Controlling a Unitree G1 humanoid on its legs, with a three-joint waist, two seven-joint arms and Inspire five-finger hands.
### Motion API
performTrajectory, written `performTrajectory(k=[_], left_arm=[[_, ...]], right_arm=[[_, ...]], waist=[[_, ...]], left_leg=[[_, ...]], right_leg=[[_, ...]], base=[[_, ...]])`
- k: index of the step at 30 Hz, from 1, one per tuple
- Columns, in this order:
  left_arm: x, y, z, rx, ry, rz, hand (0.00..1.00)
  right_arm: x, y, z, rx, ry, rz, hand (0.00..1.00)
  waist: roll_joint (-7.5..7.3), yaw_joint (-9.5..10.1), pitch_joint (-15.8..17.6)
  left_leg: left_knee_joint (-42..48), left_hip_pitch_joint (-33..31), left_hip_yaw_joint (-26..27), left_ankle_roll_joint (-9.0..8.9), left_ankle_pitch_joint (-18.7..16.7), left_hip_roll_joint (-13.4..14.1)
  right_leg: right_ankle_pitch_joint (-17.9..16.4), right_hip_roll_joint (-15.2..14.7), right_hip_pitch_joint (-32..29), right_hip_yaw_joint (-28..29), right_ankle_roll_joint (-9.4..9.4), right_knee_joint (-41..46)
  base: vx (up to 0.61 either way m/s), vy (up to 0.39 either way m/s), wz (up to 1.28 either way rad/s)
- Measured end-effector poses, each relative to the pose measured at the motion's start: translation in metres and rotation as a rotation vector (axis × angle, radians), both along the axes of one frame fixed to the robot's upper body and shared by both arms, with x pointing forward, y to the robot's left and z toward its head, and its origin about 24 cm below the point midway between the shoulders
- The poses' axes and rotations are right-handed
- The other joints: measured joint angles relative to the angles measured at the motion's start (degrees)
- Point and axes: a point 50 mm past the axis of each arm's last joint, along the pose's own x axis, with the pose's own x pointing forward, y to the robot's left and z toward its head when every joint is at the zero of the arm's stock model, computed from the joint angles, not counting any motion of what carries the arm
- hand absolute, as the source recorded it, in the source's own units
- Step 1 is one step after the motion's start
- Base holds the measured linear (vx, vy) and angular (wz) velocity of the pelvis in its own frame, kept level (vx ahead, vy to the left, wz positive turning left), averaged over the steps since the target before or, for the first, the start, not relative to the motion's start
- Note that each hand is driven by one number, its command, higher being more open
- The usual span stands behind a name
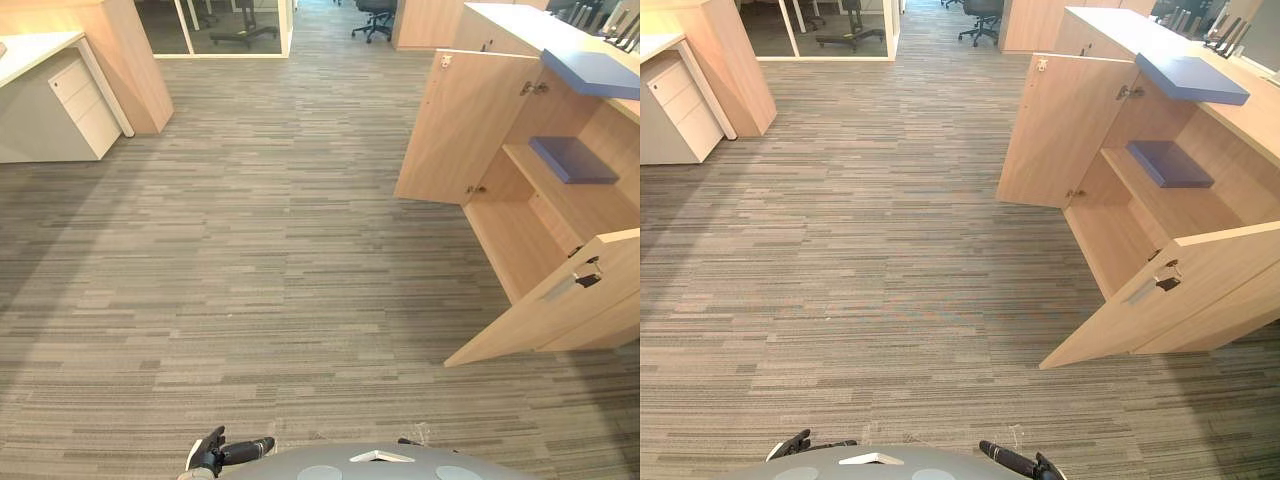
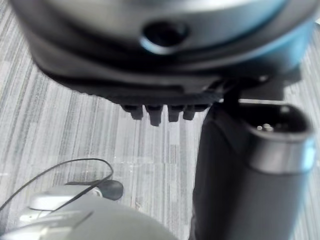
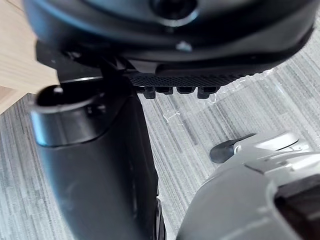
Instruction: Walk over to the cabinet, pick up the folder, carry it to the office cabinet, place the folder inside the office cabinet, then close the office cabinet door
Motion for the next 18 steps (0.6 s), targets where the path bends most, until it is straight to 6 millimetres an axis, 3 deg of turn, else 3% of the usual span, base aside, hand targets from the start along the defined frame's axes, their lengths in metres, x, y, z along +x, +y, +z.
performTrajectory(k=[13,18], left_arm=[[-0.0016,-0.0003,-0.0004,-0.021,0.001,0.018,1.00],[0.0060,0.0001,0.0023,0.057,-0.032,-0.092,1.00]], right_arm=[[0.0020,0.0004,0.0001,0.003,-0.005,0.009,1.00],[0.0062,0.0002,0.0005,-0.012,-0.008,0.030,1.00]], waist=[[0.06,-0.02,0.57],[-0.05,0.02,0.74]], left_leg=[[-2.08,1.02,0.21,0.03,1.32,-0.19],[-2.21,1.20,0.30,0.08,1.35,-0.22]], right_leg=[[0.20,-0.26,0.08,0.09,0.33,-0.33],[0.23,-0.29,0.19,0.18,0.35,-0.35]], base=[[-0.02,-0.004,-0.01],[0.00,0.000,0.00]])
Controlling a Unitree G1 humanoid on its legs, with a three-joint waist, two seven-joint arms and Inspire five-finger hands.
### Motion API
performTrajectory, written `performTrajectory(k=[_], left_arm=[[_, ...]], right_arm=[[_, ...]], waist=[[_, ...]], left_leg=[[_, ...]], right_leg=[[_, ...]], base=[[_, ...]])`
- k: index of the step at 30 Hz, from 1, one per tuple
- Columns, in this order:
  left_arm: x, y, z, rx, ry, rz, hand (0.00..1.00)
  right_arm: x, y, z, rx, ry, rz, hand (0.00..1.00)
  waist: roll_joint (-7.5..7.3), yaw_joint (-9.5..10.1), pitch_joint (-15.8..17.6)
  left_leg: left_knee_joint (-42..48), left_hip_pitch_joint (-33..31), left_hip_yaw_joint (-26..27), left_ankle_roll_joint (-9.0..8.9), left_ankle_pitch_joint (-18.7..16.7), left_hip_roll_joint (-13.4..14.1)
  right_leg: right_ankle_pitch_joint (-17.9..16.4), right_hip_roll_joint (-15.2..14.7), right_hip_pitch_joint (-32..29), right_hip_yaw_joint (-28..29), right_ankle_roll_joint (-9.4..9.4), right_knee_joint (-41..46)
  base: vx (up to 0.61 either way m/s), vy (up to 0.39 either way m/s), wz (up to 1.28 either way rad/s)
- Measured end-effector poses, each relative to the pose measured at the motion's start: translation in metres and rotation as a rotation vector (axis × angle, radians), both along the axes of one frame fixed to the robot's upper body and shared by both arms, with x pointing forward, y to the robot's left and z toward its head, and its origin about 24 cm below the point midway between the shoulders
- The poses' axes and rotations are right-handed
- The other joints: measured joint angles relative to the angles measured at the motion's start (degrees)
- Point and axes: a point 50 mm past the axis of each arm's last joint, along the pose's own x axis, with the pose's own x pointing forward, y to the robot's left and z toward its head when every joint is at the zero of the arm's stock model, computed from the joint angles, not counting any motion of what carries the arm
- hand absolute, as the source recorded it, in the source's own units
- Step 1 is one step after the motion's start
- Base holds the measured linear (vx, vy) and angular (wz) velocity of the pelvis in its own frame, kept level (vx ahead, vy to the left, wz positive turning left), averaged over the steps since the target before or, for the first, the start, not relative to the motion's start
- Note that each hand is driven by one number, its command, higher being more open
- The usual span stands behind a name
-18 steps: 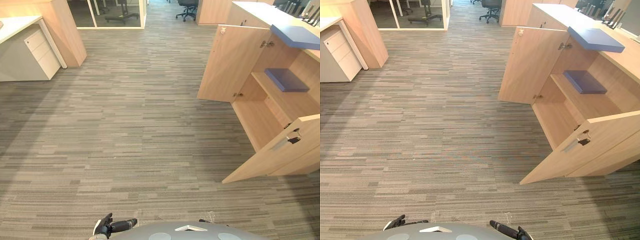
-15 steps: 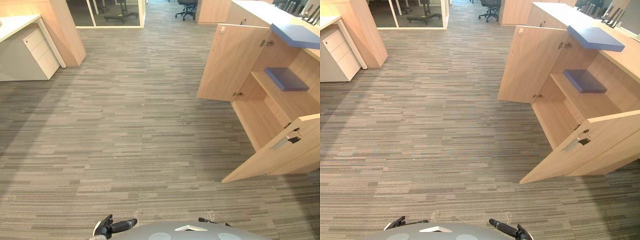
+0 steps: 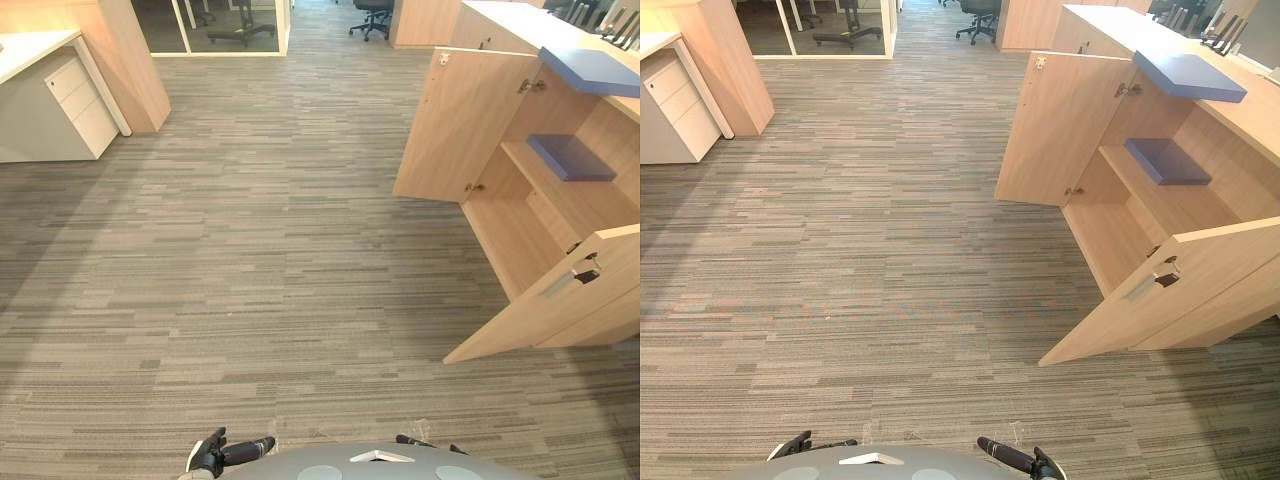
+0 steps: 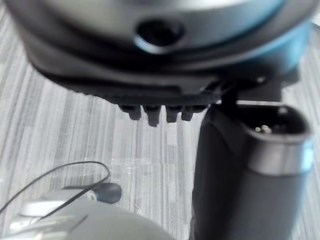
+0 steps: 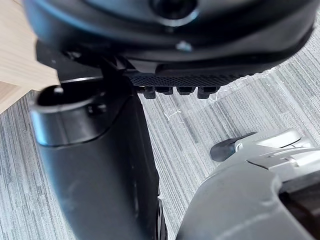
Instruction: Walk over to the cabinet, pick up the folder, carry it to the office cabinet, place the folder inside the office cabinet, then close the office cabinet door
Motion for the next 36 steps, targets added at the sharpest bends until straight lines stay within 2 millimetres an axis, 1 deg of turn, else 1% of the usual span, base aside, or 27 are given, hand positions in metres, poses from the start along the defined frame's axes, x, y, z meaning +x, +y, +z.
performTrajectory(k=[3,6,10,16,20,21,22,23,24,25,26,27,28,29,30,31,32,33,34,35,36], left_arm=[[0.002,0.000,0.001,0.028,-0.005,-0.047,1.00],[0.003,-0.001,0.001,0.022,-0.008,-0.047,1.00],[0.006,-0.001,0.002,0.028,-0.014,-0.082,1.00],[0.008,-0.001,0.002,0.033,-0.021,-0.101,1.00],[0.008,-0.001,0.002,0.027,-0.020,-0.102,1.00],[0.008,-0.001,0.002,0.026,-0.021,-0.103,1.00],[0.012,-0.001,0.003,0.021,-0.029,-0.108,1.00],[0.015,-0.001,0.003,0.020,-0.038,-0.109,1.00],[0.022,-0.004,0.005,0.014,-0.064,-0.108,1.00],[0.026,-0.007,0.006,0.003,-0.088,-0.091,1.00],[0.028,-0.009,0.006,-0.003,-0.100,-0.075,1.00],[0.028,-0.010,0.007,-0.015,-0.117,-0.037,1.00],[0.029,-0.010,0.009,-0.033,-0.141,0.019,1.00],[0.032,-0.010,0.010,-0.045,-0.159,0.049,1.00],[0.031,-0.011,0.011,-0.061,-0.179,0.097,1.00],[0.027,-0.011,0.010,-0.071,-0.182,0.134,1.00],[0.027,-0.011,0.011,-0.076,-0.188,0.145,1.00],[0.028,-0.012,0.010,-0.078,-0.190,0.156,1.00],[0.029,-0.011,0.011,-0.076,-0.196,0.159,1.00],[0.029,-0.011,0.011,-0.076,-0.200,0.166,1.00],[0.029,-0.011,0.011,-0.078,-0.199,0.186,1.00]], right_arm=[[0.003,-0.001,0.000,-0.024,0.004,0.035,1.00],[0.006,-0.001,0.001,-0.036,0.003,0.041,1.00],[0.009,-0.001,0.001,-0.061,0.007,0.103,1.00],[0.012,-0.001,0.002,-0.083,0.012,0.188,1.00],[0.013,-0.001,0.002,-0.083,0.012,0.195,1.00],[0.014,-0.001,0.002,-0.086,0.013,0.211,1.00],[0.018,-0.001,0.003,-0.095,0.012,0.239,1.00],[0.020,-0.002,0.003,-0.100,0.011,0.249,1.00],[0.024,-0.006,0.004,-0.113,0.008,0.262,1.00],[0.026,-0.010,0.005,-0.122,0.005,0.263,1.00],[0.027,-0.011,0.006,-0.126,0.004,0.263,1.00],[0.028,-0.013,0.006,-0.130,-0.001,0.264,1.00],[0.033,-0.015,0.008,-0.140,-0.009,0.257,1.00],[0.032,-0.016,0.008,-0.139,-0.005,0.243,1.00],[0.030,-0.019,0.007,-0.139,0.003,0.215,1.00],[0.027,-0.020,0.007,-0.135,0.019,0.187,1.00],[0.026,-0.020,0.007,-0.134,0.024,0.172,1.00],[0.025,-0.021,0.006,-0.136,0.027,0.154,1.00],[0.025,-0.022,0.007,-0.138,0.025,0.146,1.00],[0.026,-0.022,0.007,-0.141,0.024,0.137,1.00],[0.027,-0.023,0.007,-0.147,0.022,0.135,1.00]], waist=[[0.07,-0.01,0.13],[0.10,-0.04,0.95],[0.23,-0.06,1.19],[0.17,-0.01,1.42],[0.24,-0.02,1.47],[0.18,-0.04,1.64],[0.27,-0.08,2.27],[0.56,-0.07,2.81],[1.50,-0.04,3.98],[2.64,0.03,4.79],[3.12,0.11,5.17],[3.71,0.21,5.73],[3.76,0.21,6.66],[3.91,0.30,6.96],[4.41,0.86,7.30],[4.39,1.39,7.30],[4.31,1.62,7.30],[4.25,1.51,7.31],[4.30,1.31,7.33],[4.31,1.04,7.34],[4.33,0.77,7.35]], left_leg=[[-0.06,0.20,0.11,0.01,0.01,-0.02],[-0.30,1.06,0.25,0.02,0.01,-0.02],[-0.56,1.21,0.33,0.10,0.06,-0.03],[-0.67,1.15,0.26,0.10,0.06,-0.05],[-0.67,1.14,0.26,0.10,0.06,-0.05],[0.69,0.37,0.22,-0.20,-0.51,-0.13],[5.70,-2.15,0.17,-0.51,-2.88,-0.15],[8.89,-3.56,0.17,-0.66,-4.49,0.02],[15.03,-6.05,0.20,-1.22,-7.64,0.75],[20.44,-8.24,0.22,-2.86,-10.80,1.97],[23.28,-9.23,0.22,-4.21,-12.14,2.63],[30.03,-11.67,0.16,-6.56,-13.72,3.76],[39.72,-15.90,0.21,-6.70,-12.90,4.47],[44.33,-18.01,0.31,-6.98,-12.37,4.83],[51.67,-20.75,1.03,-5.47,-13.93,6.18],[53.35,-22.00,1.56,-5.13,-14.58,7.28],[52.16,-22.16,1.54,-5.30,-14.67,7.44],[45.65,-22.05,1.30,-5.60,-14.50,7.49],[42.17,-22.00,0.83,-5.89,-14.30,7.45],[37.02,-22.00,-0.35,-6.34,-13.43,7.26],[29.19,-21.96,-2.44,-7.01,-11.40,7.22]], right_leg=[[0.03,-0.01,0.13,0.12,0.02,-0.01],[0.04,-0.01,0.79,0.32,0.03,-0.06],[0.05,-0.03,0.83,0.44,0.05,-0.14],[0.05,-0.03,0.82,0.38,0.05,-0.26],[0.05,-0.01,0.82,0.40,0.05,-0.28],[0.05,-0.09,0.71,0.39,0.05,-0.22],[0.05,-0.16,0.47,0.25,0.05,0.11],[0.04,-0.02,0.50,0.16,0.04,0.24],[-0.16,0.67,0.69,-0.03,-0.19,0.82],[-1.22,1.72,0.83,-0.15,-1.14,1.49],[-1.69,2.21,0.86,-0.21,-1.54,1.94],[-2.27,3.02,1.34,-0.16,-2.09,2.35],[-3.00,3.48,1.90,-0.04,-2.82,3.32],[-3.54,3.46,2.07,0.06,-2.88,4.13],[-4.43,3.22,2.93,0.43,-3.05,5.22],[-5.05,2.07,3.99,1.39,-2.51,5.36],[-5.33,1.22,4.33,1.79,-2.08,5.51],[-6.42,-1.30,4.54,2.95,-0.70,6.24],[-6.97,-2.37,4.56,3.33,0.07,6.37],[-7.60,-3.94,4.55,3.85,1.05,6.43],[-8.59,-6.18,4.77,4.56,2.63,6.36]], base=[[0.00,0.000,0.00],[-0.02,-0.008,-0.02],[-0.02,-0.007,-0.01],[0.00,0.000,0.00],[-0.01,-0.005,0.00],[-0.04,-0.018,0.04],[-0.04,-0.019,0.06],[-0.07,-0.015,0.06],[-0.08,-0.004,0.04],[-0.09,0.003,0.02],[-0.08,0.021,0.03],[-0.07,0.029,0.03],[-0.06,0.037,0.02],[-0.02,0.048,-0.08],[0.03,0.079,-0.20],[0.06,0.098,-0.25],[0.15,0.186,-0.33],[0.15,0.194,-0.29],[0.20,0.278,-0.29],[0.22,0.302,-0.26],[0.24,0.332,-0.23]])
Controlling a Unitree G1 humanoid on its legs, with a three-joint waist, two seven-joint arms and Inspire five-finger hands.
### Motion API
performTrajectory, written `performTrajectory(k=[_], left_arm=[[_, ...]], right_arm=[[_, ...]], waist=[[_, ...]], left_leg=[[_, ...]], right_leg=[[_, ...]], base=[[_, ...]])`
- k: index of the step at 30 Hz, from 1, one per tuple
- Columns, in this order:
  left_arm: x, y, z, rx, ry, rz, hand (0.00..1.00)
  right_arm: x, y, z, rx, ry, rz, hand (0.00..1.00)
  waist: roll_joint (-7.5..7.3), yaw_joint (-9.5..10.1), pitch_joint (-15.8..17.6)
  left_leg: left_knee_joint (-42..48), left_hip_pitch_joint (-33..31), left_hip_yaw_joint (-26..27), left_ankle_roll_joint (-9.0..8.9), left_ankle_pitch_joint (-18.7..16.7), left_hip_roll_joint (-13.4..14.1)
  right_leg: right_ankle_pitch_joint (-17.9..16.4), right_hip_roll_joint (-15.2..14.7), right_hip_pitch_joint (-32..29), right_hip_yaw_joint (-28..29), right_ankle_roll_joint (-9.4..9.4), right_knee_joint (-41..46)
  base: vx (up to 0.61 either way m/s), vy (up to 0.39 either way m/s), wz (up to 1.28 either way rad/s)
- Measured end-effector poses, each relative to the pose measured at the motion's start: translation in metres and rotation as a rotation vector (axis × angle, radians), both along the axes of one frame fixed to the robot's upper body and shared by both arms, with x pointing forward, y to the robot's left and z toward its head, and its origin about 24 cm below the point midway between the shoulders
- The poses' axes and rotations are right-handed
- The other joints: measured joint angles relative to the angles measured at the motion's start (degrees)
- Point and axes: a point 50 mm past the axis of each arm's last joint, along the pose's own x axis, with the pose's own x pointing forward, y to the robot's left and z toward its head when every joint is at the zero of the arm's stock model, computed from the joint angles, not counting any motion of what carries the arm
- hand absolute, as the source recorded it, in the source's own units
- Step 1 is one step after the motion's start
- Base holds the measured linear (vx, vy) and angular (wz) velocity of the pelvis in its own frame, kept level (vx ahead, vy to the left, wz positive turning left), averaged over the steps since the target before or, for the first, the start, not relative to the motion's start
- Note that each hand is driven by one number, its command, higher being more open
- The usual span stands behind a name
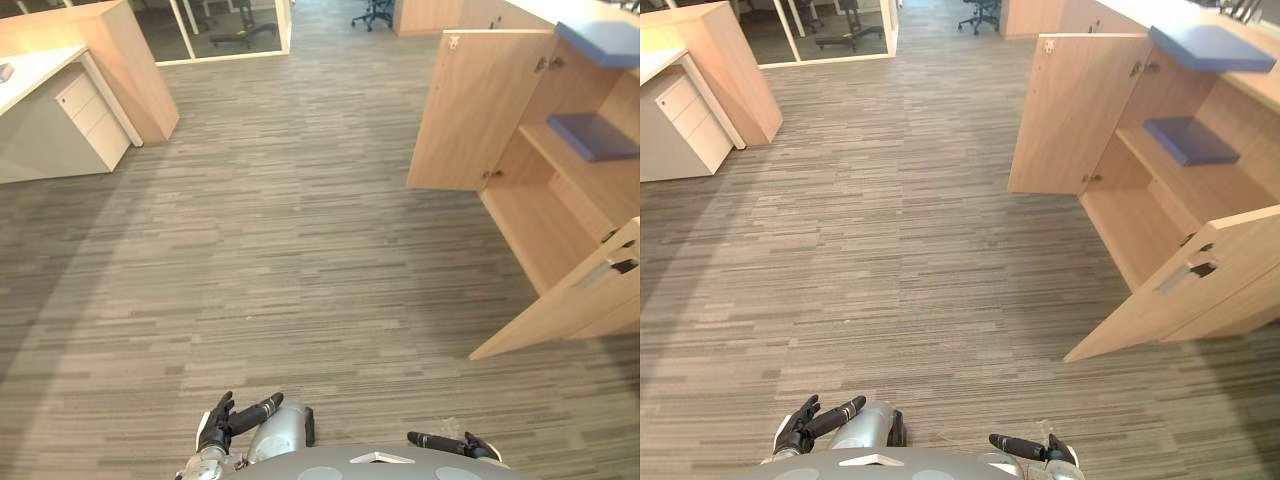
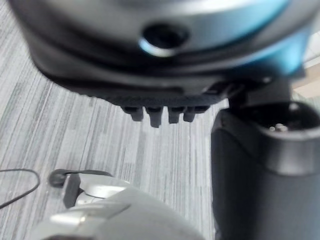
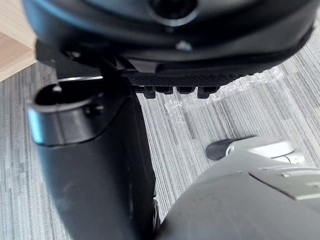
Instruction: Walk over to the cabinet, pick up the folder, carry it to the office cabinet, place the folder inside the office cabinet, then close the office cabinet door
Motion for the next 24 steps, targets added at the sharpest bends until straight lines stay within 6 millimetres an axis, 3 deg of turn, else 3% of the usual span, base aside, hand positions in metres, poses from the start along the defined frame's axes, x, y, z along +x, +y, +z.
performTrajectory(k=[1,2,3,4,8,11,12,13,14,15,17,19,20,21,22,23,24], left_arm=[[-0.001,0.000,0.000,-0.002,0.002,0.007,1.00],[-0.002,-0.001,-0.001,-0.001,0.009,0.018,1.00],[-0.002,-0.001,-0.002,0.005,0.017,0.025,1.00],[0.003,0.002,-0.001,0.025,0.009,0.041,1.00],[0.000,0.009,-0.001,0.045,0.024,0.064,1.00],[-0.013,0.010,-0.005,0.037,0.077,0.105,1.00],[-0.020,0.006,-0.006,0.028,0.091,0.115,1.00],[-0.023,0.006,-0.007,0.028,0.097,0.116,1.00],[-0.024,0.007,-0.007,0.030,0.101,0.117,1.00],[-0.028,0.006,-0.008,0.027,0.116,0.117,1.00],[-0.031,0.002,-0.010,0.010,0.138,0.102,1.00],[-0.030,-0.004,-0.011,-0.005,0.146,0.067,1.00],[-0.030,-0.005,-0.012,-0.009,0.149,0.064,1.00],[-0.031,-0.005,-0.012,-0.009,0.152,0.056,1.00],[-0.025,-0.002,-0.011,-0.001,0.133,0.053,1.00],[-0.022,0.003,-0.009,0.005,0.122,0.063,1.00],[-0.024,0.006,-0.010,0.013,0.135,0.086,1.00]], right_arm=[[0.000,0.000,0.000,-0.002,-0.001,-0.001,1.00],[0.001,-0.001,0.000,-0.009,-0.001,-0.002,1.00],[0.001,-0.003,0.001,-0.018,0.000,-0.003,1.00],[0.004,-0.001,0.001,-0.012,0.002,0.001,1.00],[0.008,0.007,-0.001,0.009,-0.014,-0.011,1.00],[0.004,0.006,-0.001,0.018,-0.015,-0.059,1.00],[0.003,0.004,-0.001,0.019,-0.022,-0.089,1.00],[0.003,-0.001,0.001,0.013,-0.037,-0.117,1.00],[0.005,-0.001,0.001,0.024,-0.057,-0.146,1.00],[0.010,-0.002,0.003,0.024,-0.085,-0.164,1.00],[0.016,-0.005,0.005,0.016,-0.104,-0.163,1.00],[0.023,-0.007,0.008,0.011,-0.139,-0.191,1.00],[0.024,-0.006,0.008,0.013,-0.150,-0.207,1.00],[0.027,-0.002,0.008,0.021,-0.165,-0.223,1.00],[0.028,0.001,0.008,0.031,-0.172,-0.234,1.00],[0.029,0.005,0.007,0.042,-0.175,-0.244,1.00],[0.028,0.008,0.006,0.054,-0.168,-0.263,1.00]], waist=[[0.04,-0.19,0.00],[0.30,-0.60,0.06],[0.19,-0.44,0.35],[-0.48,-0.14,0.95],[-1.78,0.77,-0.36],[-2.34,0.98,-3.47],[-2.31,0.55,-3.84],[-2.54,0.32,-3.87],[-2.75,-0.04,-3.88],[-2.91,-1.24,-3.72],[-1.99,-1.78,-3.26],[-0.35,-2.36,-1.72],[-0.02,-2.42,-1.51],[0.21,-2.56,-1.39],[-0.58,-2.48,-1.29],[-1.42,-2.02,-0.82],[-2.56,-2.11,-0.12]], left_leg=[[-3.74,0.09,-1.05,-0.55,1.25,0.12],[-8.25,0.70,0.47,-2.55,6.77,1.05],[-8.76,1.91,3.66,-1.26,10.79,0.52],[-6.30,2.01,5.72,0.66,8.85,-0.30],[-4.53,3.50,8.50,2.87,4.69,-2.51],[-11.76,9.19,12.90,5.26,4.54,-7.06],[-15.48,12.96,14.20,6.81,5.36,-9.75],[-17.27,16.09,15.17,8.59,5.11,-12.05],[-17.66,17.37,15.30,9.49,4.77,-13.10],[-18.52,20.15,15.17,10.64,4.15,-14.13],[-20.18,24.89,14.70,11.15,3.83,-13.70],[-21.43,29.66,14.48,11.23,3.77,-10.71],[-21.90,30.36,14.50,11.20,3.74,-9.80],[-23.33,31.12,14.52,10.78,3.38,-8.58],[-25.75,32.15,14.97,8.82,1.64,-7.67],[-26.79,33.06,15.76,8.47,1.38,-7.95],[-26.73,33.63,15.78,7.13,0.20,-6.98]], right_leg=[[-0.44,-1.02,0.11,0.12,0.71,-0.11],[-1.64,-2.80,0.91,0.13,2.61,-0.61],[-2.36,-4.40,2.39,-0.05,2.70,-0.88],[-2.24,-5.11,2.77,0.04,2.52,2.00],[1.20,-6.51,1.44,0.11,2.03,4.25],[1.84,-11.45,-4.85,4.09,2.35,15.71],[2.10,-13.63,-9.36,4.84,1.98,26.86],[3.85,-15.96,-14.73,4.57,-0.64,39.54],[5.24,-17.02,-17.40,3.69,-2.91,46.29],[6.74,-18.72,-20.80,-1.17,-5.96,55.13],[2.53,-17.72,-23.36,-8.70,-6.63,61.56],[-4.81,-13.26,-24.07,-17.71,-4.60,55.08],[-5.31,-11.90,-24.14,-19.81,-3.80,50.65],[-4.65,-10.06,-25.29,-23.06,-2.49,40.81],[-3.09,-9.28,-27.32,-25.47,-1.45,32.33],[-1.98,-9.44,-28.02,-26.00,-1.52,28.63],[3.61,-8.82,-28.23,-27.45,-3.38,24.70]], base=[[0.27,0.390,-0.16],[0.24,0.346,-0.07],[0.42,0.439,-0.12],[0.37,0.310,-0.20],[0.35,0.258,-0.37],[0.29,0.210,-0.50],[0.31,0.194,-0.34],[0.31,0.191,-0.21],[0.29,0.185,-0.04],[0.30,0.142,-0.01],[0.35,0.110,-0.06],[0.24,0.008,-0.11],[0.17,-0.073,-0.08],[0.20,-0.124,-0.02],[0.21,-0.144,-0.12],[0.23,-0.197,-0.15],[0.20,-0.184,-0.18]])
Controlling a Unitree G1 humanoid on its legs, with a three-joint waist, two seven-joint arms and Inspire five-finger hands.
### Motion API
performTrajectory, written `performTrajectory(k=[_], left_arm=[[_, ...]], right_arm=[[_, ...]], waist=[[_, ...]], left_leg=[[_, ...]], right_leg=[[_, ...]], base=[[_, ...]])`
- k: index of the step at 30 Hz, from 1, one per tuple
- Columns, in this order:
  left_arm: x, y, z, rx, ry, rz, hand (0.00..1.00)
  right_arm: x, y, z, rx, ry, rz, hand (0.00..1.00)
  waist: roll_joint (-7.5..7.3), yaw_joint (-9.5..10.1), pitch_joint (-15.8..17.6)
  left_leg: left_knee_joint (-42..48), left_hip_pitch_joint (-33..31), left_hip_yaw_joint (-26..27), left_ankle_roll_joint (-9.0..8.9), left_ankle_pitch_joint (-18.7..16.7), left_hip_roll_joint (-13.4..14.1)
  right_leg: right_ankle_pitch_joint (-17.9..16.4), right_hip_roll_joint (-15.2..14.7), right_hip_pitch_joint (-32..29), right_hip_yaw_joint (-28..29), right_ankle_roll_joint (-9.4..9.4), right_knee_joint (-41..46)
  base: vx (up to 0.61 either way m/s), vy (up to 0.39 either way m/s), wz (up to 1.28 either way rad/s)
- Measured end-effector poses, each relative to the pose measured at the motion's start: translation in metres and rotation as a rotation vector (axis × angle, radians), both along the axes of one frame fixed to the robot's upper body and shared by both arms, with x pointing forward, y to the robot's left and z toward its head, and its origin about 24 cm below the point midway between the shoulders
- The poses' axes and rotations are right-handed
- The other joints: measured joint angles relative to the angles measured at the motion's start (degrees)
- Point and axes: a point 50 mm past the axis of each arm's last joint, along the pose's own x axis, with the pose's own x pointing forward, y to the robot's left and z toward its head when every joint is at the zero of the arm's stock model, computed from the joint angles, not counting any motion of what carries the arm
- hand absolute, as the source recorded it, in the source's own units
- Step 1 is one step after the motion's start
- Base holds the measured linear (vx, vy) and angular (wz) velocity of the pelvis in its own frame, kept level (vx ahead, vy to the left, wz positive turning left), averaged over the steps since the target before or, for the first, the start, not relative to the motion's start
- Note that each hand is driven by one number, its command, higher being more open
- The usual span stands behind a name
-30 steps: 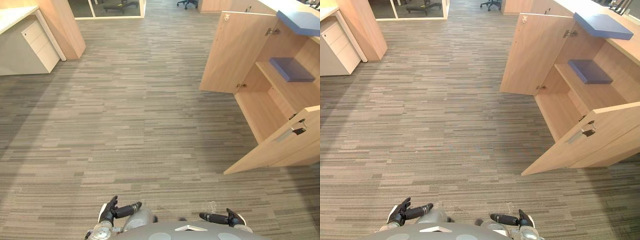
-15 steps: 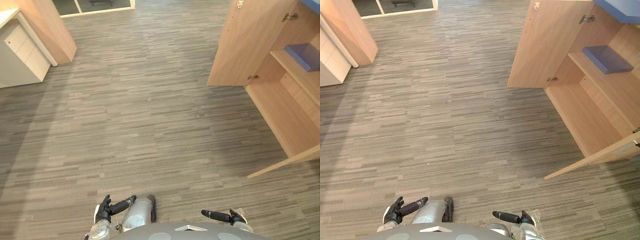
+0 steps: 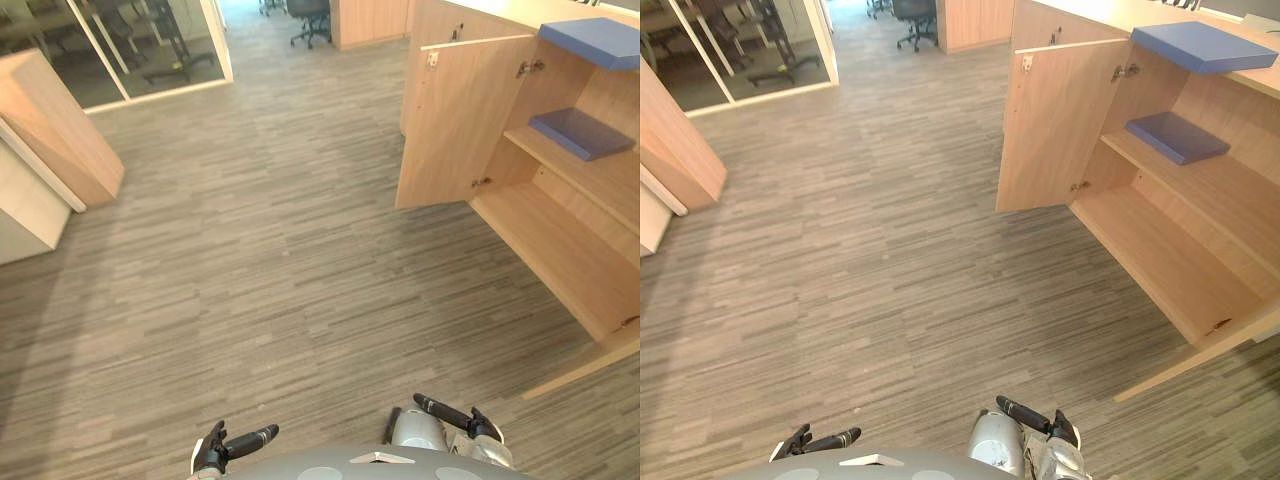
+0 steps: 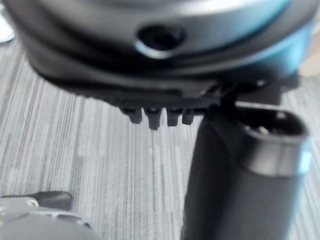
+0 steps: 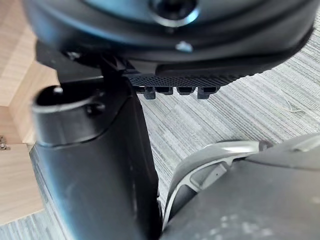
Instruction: Walk over to the cabinet, pick up the folder, carry it to the office cabinet, place the folder inside the office cabinet, then close the office cabinet door
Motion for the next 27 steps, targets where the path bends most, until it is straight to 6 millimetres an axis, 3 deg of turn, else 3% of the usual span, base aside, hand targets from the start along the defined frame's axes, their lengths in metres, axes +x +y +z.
performTrajectory(k=[1,2,3,6,8,9,11,13,14,16,17,19,21,22,23,24,25,26,27], left_arm=[[-0.002,-0.001,-0.001,-0.004,0.010,0.006,1.00],[-0.002,-0.004,-0.002,-0.015,0.015,0.008,1.00],[-0.001,-0.006,-0.002,-0.017,0.014,0.006,1.00],[0.000,-0.006,-0.002,-0.022,0.009,0.011,1.00],[0.003,-0.004,0.000,-0.027,-0.014,0.038,1.00],[0.005,-0.004,0.001,-0.034,-0.044,0.086,1.00],[0.002,-0.007,0.001,-0.050,-0.053,0.142,1.00],[-0.006,-0.006,0.000,-0.055,-0.043,0.186,1.00],[-0.006,-0.007,0.000,-0.061,-0.047,0.197,1.00],[0.000,-0.006,0.002,-0.064,-0.076,0.212,1.00],[0.001,-0.005,0.002,-0.063,-0.082,0.213,1.00],[0.002,-0.004,0.003,-0.058,-0.086,0.217,1.00],[0.000,-0.006,0.002,-0.058,-0.077,0.224,1.00],[-0.002,-0.006,0.001,-0.055,-0.067,0.231,1.00],[-0.003,-0.006,0.001,-0.053,-0.060,0.235,1.00],[-0.003,-0.002,0.001,-0.046,-0.055,0.234,1.00],[-0.002,0.004,0.002,-0.031,-0.058,0.230,1.00],[-0.002,0.009,0.003,-0.014,-0.052,0.225,1.00],[-0.004,0.011,0.002,-0.012,-0.042,0.225,1.00]], right_arm=[[-0.001,0.000,0.000,0.002,0.000,-0.012,1.00],[0.000,-0.002,0.001,-0.001,-0.007,-0.024,1.00],[0.002,-0.003,0.002,-0.007,-0.016,-0.025,1.00],[-0.007,-0.002,0.000,-0.005,0.005,-0.027,1.00],[-0.016,0.000,-0.003,-0.001,0.025,-0.029,1.00],[-0.018,-0.002,-0.002,-0.011,0.028,-0.016,1.00],[-0.020,-0.005,-0.002,-0.021,0.033,-0.004,1.00],[-0.015,-0.002,-0.002,-0.018,0.032,0.023,1.00],[-0.014,0.000,-0.002,-0.012,0.036,0.030,1.00],[-0.005,0.010,-0.005,0.021,0.054,0.050,1.00],[-0.002,0.014,-0.005,0.033,0.054,0.053,1.00],[0.010,0.022,-0.004,0.053,0.024,0.067,1.00],[0.014,0.025,-0.002,0.052,0.009,0.079,1.00],[0.015,0.026,-0.002,0.049,0.011,0.097,1.00],[0.014,0.027,-0.003,0.049,0.014,0.097,1.00],[0.014,0.031,-0.004,0.065,0.014,0.093,1.00],[0.014,0.036,-0.004,0.080,0.012,0.089,1.00],[0.013,0.044,-0.006,0.121,0.009,0.078,1.00],[0.012,0.046,-0.006,0.130,0.009,0.077,1.00]], waist=[[0.22,-0.15,-0.02],[0.61,-0.09,-0.03],[1.58,-0.22,-0.20],[1.83,-0.13,-0.08],[1.95,-0.39,-0.24],[2.56,-0.06,-0.62],[3.33,0.25,-1.12],[2.79,1.42,-1.51],[2.53,2.02,-1.57],[2.18,4.39,-1.33],[1.92,4.57,-1.10],[0.79,4.78,-0.63],[1.14,4.77,-0.65],[1.34,4.78,-0.76],[1.32,4.91,-0.80],[0.82,5.83,-0.89],[-0.36,6.05,-0.91],[-2.13,6.10,-1.34],[-2.26,6.17,-1.53]], left_leg=[[-0.05,0.30,0.01,-0.64,-0.60,0.74],[0.06,0.48,0.58,-1.46,-1.79,2.68],[-0.02,0.96,1.08,-1.00,-2.49,4.31],[6.09,1.05,-0.63,-2.13,-2.05,8.26],[24.67,-4.93,-3.12,-4.11,-2.35,12.09],[44.33,-12.63,-5.46,-7.20,1.17,15.58],[58.61,-18.53,-6.01,-8.33,2.69,18.34],[64.91,-24.72,-3.91,-7.39,1.97,18.97],[64.06,-26.36,-3.38,-7.21,1.35,18.60],[54.29,-31.34,-4.71,-6.96,-1.29,16.51],[49.72,-31.78,-6.20,-7.15,-1.81,15.25],[27.72,-31.72,-15.53,-7.63,-0.27,10.33],[15.94,-31.68,-23.99,-8.23,3.06,9.87],[12.10,-31.46,-27.97,-9.34,5.20,10.19],[12.62,-31.16,-28.26,-11.78,8.78,10.01],[14.36,-30.41,-27.54,-12.68,13.51,9.31],[15.73,-30.64,-25.94,-11.86,12.31,8.43],[18.93,-30.82,-22.80,-10.10,9.60,7.33],[19.93,-30.58,-21.45,-9.07,8.61,6.75]], right_leg=[[1.04,0.90,0.28,-0.91,-1.12,-0.56],[-0.36,3.28,0.17,-1.04,-3.38,-0.32],[-2.65,5.10,0.25,-1.39,-4.28,0.49],[-5.71,9.34,4.25,-2.74,-5.14,-0.98],[-5.99,12.48,10.37,-3.37,-5.25,-6.23],[-5.75,15.56,15.10,-3.08,-5.53,-10.77],[-5.71,18.31,19.52,-1.78,-5.80,-14.16],[-5.73,19.94,25.09,2.94,-5.92,-18.52],[-5.47,19.90,25.88,4.46,-5.72,-19.11],[-4.98,19.37,28.54,10.19,-5.19,-20.76],[-4.84,18.83,29.31,11.29,-4.95,-21.22],[-5.36,15.99,31.03,16.49,-3.41,-23.06],[-6.25,14.99,31.87,20.08,-1.33,-24.02],[-7.13,14.40,32.57,22.56,0.29,-23.97],[-7.47,13.85,33.05,23.64,1.02,-23.95],[-7.45,12.27,33.47,26.25,2.36,-23.79],[-7.10,10.90,33.07,27.20,2.86,-23.60],[-5.42,8.33,31.61,28.63,5.35,-21.73],[-5.12,7.32,31.00,29.44,5.84,-20.46]], base=[[0.28,-0.257,-0.26],[0.32,-0.272,-0.32],[0.34,-0.275,-0.32],[0.40,-0.286,-0.10],[0.42,-0.291,0.09],[0.37,-0.223,-0.07],[0.36,-0.143,-0.41],[0.38,-0.101,-0.89],[0.29,-0.004,-1.34],[0.38,0.083,-1.31],[0.38,0.177,-1.11],[0.33,0.251,-1.23],[0.30,0.353,-1.10],[0.31,0.402,-0.98],[0.34,0.437,-1.02],[0.27,0.360,-0.82],[0.41,0.503,-1.06],[0.32,0.406,-0.76],[0.32,0.398,-0.85]])
